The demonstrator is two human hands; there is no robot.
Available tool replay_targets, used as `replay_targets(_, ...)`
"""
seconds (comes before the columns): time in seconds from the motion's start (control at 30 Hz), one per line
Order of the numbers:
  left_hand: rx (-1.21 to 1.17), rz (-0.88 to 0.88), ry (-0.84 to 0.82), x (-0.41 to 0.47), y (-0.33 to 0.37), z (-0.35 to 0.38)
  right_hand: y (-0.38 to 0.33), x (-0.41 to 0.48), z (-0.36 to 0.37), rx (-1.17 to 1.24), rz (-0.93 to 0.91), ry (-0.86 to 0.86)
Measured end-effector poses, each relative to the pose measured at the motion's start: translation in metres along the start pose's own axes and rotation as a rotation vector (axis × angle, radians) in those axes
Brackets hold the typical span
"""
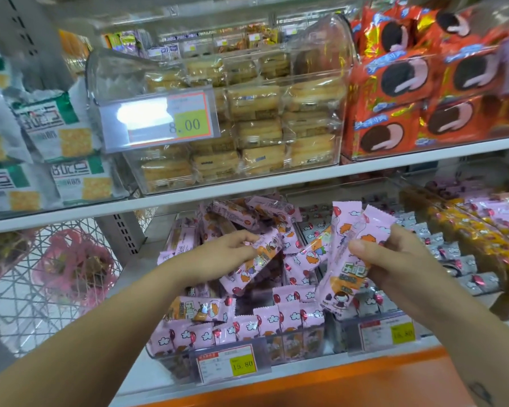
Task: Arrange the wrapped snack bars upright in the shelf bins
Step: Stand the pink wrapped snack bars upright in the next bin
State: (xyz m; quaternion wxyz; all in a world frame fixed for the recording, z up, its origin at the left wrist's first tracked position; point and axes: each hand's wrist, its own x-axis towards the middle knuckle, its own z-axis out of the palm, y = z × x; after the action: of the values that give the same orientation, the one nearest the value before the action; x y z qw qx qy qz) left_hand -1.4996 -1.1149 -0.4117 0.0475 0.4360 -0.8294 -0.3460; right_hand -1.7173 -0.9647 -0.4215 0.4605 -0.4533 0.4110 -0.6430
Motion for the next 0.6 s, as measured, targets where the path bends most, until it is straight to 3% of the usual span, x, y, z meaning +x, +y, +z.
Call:
replay_targets(0.13, 0.197, -0.022, -0.126, -0.005, 0.009, -0.001, -0.001, 0.0, -0.002, 0.02, 0.002, 0.029)
replay_targets(0.27, 0.197, -0.069, -0.197, 0.002, 0.019, 0.002, 0.002, 0.0, -0.005, 0.011, -0.007, 0.056)
replay_targets(0.43, -0.247, -0.151, -0.295, 0.014, 0.028, 0.009, -0.002, -0.003, -0.002, 0.005, 0.006, 0.032)
replay_targets(0.6, -0.163, -0.156, -0.28, 0.019, 0.021, 0.029, -0.001, -0.003, -0.005, 0.021, 0.003, 0.041)
